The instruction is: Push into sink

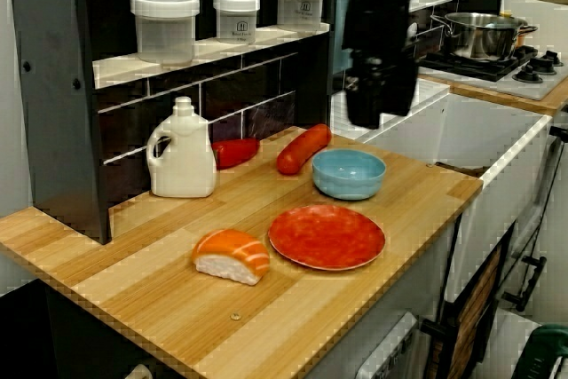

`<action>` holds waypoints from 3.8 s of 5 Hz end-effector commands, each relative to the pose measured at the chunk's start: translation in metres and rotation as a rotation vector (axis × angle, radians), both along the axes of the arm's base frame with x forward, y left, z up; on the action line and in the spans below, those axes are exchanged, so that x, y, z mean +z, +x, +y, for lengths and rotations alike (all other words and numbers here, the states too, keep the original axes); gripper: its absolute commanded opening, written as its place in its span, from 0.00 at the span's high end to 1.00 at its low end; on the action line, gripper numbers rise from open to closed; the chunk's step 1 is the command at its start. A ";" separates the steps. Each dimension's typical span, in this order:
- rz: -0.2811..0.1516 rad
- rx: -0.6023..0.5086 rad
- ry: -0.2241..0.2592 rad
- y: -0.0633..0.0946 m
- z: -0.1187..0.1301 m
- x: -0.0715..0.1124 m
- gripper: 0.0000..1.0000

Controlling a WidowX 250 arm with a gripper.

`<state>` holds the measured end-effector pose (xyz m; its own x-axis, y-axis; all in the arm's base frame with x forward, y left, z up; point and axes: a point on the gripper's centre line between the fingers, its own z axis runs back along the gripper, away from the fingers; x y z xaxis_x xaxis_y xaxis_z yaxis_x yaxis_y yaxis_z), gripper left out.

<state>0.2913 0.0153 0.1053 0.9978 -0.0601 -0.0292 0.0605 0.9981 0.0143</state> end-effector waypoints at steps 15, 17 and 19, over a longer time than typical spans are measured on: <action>0.003 0.137 0.019 0.038 -0.032 -0.062 0.00; 0.024 0.114 0.011 0.037 -0.049 -0.065 0.00; 0.050 0.070 -0.006 0.034 -0.073 -0.066 0.00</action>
